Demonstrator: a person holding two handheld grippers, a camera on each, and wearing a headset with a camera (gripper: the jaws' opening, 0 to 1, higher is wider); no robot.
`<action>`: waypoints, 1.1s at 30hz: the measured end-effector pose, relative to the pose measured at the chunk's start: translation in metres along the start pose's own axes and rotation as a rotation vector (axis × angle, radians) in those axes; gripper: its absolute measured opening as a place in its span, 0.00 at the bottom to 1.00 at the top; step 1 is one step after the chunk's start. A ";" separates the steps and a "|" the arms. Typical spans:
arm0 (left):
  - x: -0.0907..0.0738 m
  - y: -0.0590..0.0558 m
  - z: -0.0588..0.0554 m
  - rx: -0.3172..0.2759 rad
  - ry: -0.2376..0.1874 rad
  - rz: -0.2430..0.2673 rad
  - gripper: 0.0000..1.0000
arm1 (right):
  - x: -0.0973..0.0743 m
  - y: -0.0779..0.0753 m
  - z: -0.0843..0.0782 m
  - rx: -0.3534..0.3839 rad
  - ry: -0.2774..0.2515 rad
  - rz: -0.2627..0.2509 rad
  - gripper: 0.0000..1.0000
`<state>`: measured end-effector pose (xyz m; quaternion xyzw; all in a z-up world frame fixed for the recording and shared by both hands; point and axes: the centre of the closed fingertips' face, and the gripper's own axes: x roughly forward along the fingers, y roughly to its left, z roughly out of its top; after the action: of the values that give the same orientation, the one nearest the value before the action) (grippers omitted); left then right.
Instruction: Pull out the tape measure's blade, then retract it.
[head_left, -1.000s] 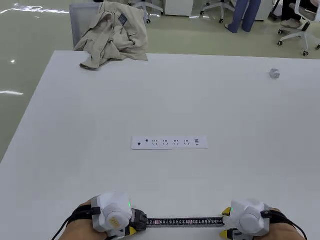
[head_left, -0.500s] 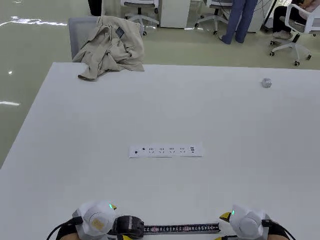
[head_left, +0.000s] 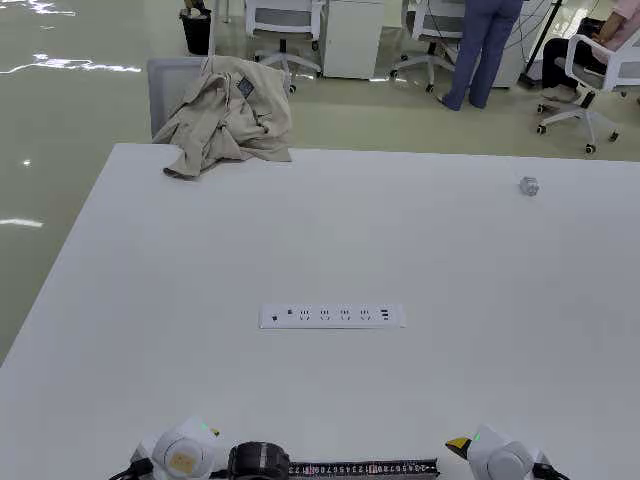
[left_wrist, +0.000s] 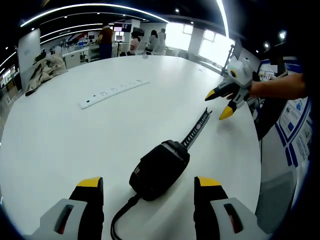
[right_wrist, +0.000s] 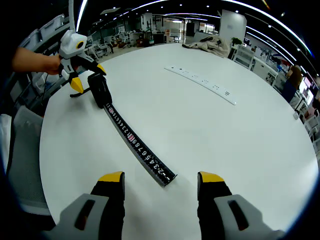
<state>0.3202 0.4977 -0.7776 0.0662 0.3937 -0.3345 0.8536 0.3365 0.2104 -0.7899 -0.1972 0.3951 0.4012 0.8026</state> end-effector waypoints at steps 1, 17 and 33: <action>-0.001 0.000 -0.001 -0.012 -0.001 0.010 0.74 | 0.000 0.001 0.000 0.017 -0.008 0.000 0.61; -0.023 0.002 -0.026 -0.150 -0.008 0.095 0.88 | -0.011 0.017 -0.003 0.182 -0.076 -0.027 0.75; -0.044 -0.005 -0.027 -0.128 -0.035 0.204 0.95 | -0.026 0.038 -0.005 0.242 -0.109 -0.048 0.85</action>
<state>0.2800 0.5271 -0.7639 0.0454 0.3906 -0.2211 0.8925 0.2946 0.2178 -0.7723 -0.0864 0.3913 0.3414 0.8502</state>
